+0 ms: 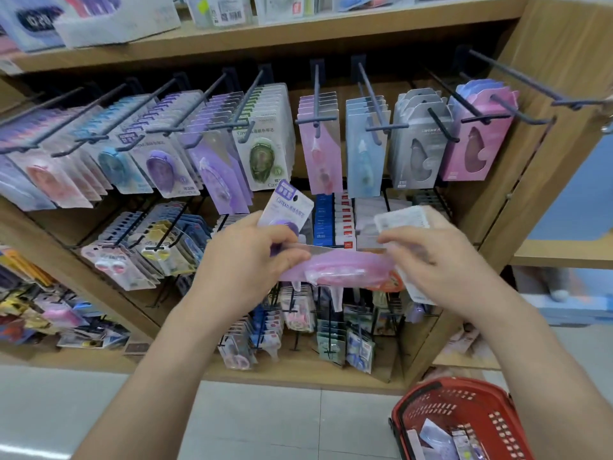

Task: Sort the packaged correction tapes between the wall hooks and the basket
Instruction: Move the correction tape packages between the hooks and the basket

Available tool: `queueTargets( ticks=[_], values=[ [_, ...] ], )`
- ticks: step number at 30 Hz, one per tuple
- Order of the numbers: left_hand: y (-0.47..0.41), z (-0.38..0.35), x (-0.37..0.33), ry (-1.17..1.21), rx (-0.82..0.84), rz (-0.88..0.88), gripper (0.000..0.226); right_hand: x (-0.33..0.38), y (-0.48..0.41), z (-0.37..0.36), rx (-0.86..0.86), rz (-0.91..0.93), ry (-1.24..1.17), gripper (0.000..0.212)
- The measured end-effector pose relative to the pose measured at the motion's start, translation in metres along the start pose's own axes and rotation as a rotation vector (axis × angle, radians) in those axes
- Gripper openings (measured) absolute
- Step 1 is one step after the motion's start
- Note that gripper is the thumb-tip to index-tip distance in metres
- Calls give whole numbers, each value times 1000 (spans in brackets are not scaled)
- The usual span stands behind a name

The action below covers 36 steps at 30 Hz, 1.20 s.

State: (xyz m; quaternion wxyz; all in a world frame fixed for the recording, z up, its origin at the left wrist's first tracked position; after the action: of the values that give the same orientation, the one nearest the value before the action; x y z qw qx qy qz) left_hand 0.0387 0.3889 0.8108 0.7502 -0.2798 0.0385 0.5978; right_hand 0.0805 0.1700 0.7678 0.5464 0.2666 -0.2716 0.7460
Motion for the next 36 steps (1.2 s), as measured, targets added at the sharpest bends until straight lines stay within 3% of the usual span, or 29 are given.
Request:
queueTargets(
  ticks=[3, 4, 6, 10, 14, 27, 32, 36],
  values=[
    [-9, 3, -3, 91, -14, -13, 13, 3, 0, -27, 214, -4, 261, 47],
    [-11, 4, -6, 132, -35, -22, 16, 5, 0, -37, 272, 9, 275, 40],
    [-15, 6, -6, 243, -90, 2, 18, 8, 1, -50, 324, 21, 177, 27],
    [-22, 10, 12, 541, -203, 158, 13, 5, -1, -46, 250, 19, -186, 44],
    [-21, 11, 38, 723, -315, 323, 12, 8, -9, -41, 204, -31, -461, 28],
    [-29, -22, 24, 694, -187, 270, 6, 26, -47, -50, 128, -54, -601, 20],
    [-26, -17, 27, 554, -217, 247, 10, 20, -50, -52, 84, -133, -724, 39],
    [-30, -38, 20, 610, -10, 266, 11, 27, -49, -51, 57, -134, -710, 38]
  ],
)
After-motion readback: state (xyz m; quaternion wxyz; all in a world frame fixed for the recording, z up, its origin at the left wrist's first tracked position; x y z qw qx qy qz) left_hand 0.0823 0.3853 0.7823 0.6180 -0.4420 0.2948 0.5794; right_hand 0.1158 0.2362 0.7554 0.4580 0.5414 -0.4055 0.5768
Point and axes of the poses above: each hand's wrist, its own y-axis away from the middle knuckle, its own z-axis out of the back of the hand, x = y × z, the point moved 9 cm from there along -y, towards the middle knuckle, and after that the axes turned 8 degrees about -z, right-handed, at the moved point
